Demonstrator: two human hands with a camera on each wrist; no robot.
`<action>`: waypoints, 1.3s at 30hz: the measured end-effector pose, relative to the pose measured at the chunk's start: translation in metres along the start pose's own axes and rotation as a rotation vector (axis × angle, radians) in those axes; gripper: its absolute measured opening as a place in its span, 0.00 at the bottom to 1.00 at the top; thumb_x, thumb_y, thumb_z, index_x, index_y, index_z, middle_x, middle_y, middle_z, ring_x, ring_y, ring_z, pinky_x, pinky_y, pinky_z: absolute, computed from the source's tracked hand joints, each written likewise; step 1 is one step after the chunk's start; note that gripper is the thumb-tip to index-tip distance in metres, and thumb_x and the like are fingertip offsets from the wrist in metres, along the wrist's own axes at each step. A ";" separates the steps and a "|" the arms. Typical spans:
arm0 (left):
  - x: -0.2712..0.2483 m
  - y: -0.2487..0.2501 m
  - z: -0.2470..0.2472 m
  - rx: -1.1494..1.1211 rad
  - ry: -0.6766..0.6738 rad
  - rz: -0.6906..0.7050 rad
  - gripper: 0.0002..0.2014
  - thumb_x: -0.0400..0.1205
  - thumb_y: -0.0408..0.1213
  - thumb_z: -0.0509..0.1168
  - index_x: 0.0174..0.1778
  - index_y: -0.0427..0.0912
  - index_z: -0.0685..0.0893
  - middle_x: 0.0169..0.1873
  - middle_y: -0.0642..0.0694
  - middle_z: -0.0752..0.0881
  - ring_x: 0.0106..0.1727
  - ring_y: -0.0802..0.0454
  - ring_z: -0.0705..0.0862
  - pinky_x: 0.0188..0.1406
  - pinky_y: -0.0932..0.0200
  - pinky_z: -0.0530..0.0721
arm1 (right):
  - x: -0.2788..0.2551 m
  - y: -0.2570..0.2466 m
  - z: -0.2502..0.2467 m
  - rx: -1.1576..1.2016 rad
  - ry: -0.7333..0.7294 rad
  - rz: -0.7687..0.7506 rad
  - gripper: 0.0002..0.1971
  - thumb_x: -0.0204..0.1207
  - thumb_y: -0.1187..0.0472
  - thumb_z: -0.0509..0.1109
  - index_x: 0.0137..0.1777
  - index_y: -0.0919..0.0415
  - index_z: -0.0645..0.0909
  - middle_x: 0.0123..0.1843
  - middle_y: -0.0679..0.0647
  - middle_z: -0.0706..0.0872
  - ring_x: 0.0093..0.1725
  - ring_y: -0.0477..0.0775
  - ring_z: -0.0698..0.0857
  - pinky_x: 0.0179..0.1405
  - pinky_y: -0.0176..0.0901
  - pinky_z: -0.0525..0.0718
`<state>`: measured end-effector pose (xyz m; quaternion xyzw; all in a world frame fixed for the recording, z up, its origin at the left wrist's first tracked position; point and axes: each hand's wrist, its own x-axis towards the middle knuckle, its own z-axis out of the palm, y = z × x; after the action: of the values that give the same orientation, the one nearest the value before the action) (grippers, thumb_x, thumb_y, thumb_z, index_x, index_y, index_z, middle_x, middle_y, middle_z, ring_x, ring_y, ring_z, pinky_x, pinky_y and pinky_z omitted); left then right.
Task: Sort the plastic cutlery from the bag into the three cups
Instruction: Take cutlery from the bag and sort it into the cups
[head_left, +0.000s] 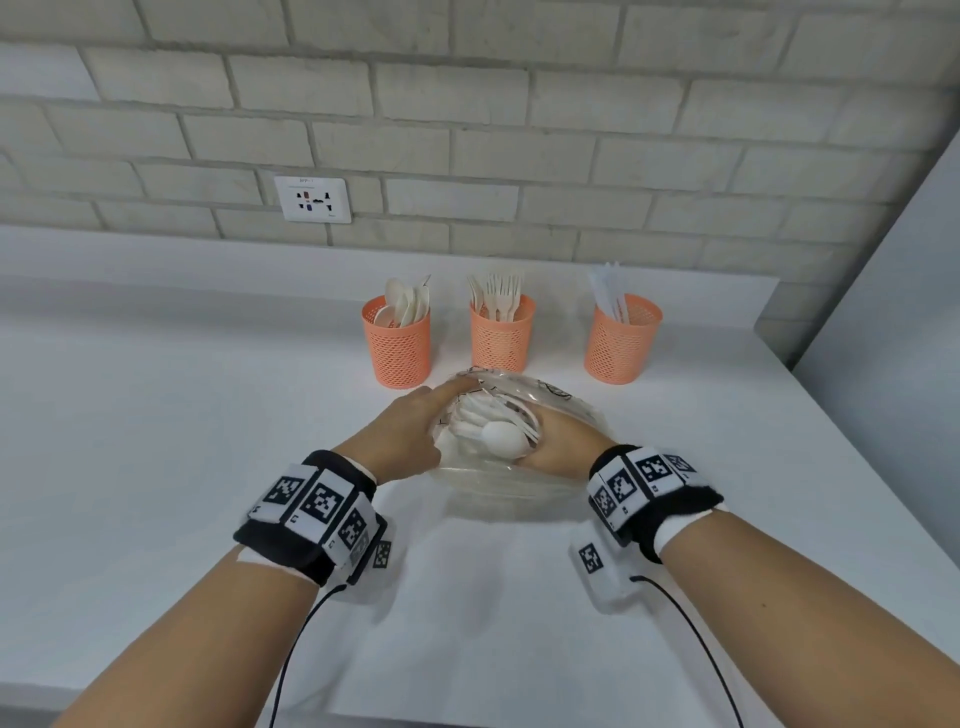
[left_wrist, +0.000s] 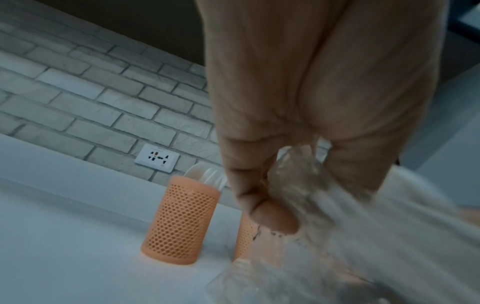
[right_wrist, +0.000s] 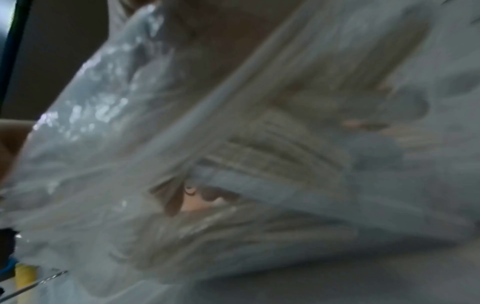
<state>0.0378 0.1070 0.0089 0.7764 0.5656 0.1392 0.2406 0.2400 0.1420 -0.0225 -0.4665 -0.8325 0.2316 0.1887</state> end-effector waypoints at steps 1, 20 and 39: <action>0.001 -0.001 0.000 -0.036 0.051 -0.004 0.41 0.72 0.19 0.61 0.79 0.54 0.60 0.70 0.41 0.75 0.59 0.49 0.77 0.49 0.66 0.72 | -0.001 -0.001 0.000 0.016 -0.069 0.013 0.35 0.62 0.43 0.75 0.71 0.41 0.70 0.70 0.42 0.78 0.69 0.47 0.76 0.72 0.53 0.74; 0.011 0.045 0.042 0.139 -0.066 0.299 0.52 0.60 0.63 0.75 0.74 0.44 0.59 0.62 0.46 0.80 0.60 0.47 0.80 0.63 0.53 0.73 | -0.019 -0.016 -0.045 1.232 0.345 0.170 0.07 0.66 0.74 0.73 0.39 0.63 0.81 0.29 0.55 0.84 0.32 0.53 0.86 0.36 0.47 0.86; 0.030 0.051 0.055 0.632 -0.403 0.032 0.31 0.80 0.54 0.59 0.78 0.49 0.60 0.69 0.39 0.67 0.70 0.39 0.66 0.67 0.41 0.73 | -0.034 0.007 -0.061 1.347 0.207 0.384 0.06 0.60 0.67 0.71 0.36 0.68 0.79 0.28 0.57 0.81 0.25 0.49 0.83 0.27 0.38 0.83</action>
<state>0.1154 0.1107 -0.0122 0.8329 0.5098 -0.1942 0.0932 0.2938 0.1286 0.0206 -0.4064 -0.3892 0.6798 0.4703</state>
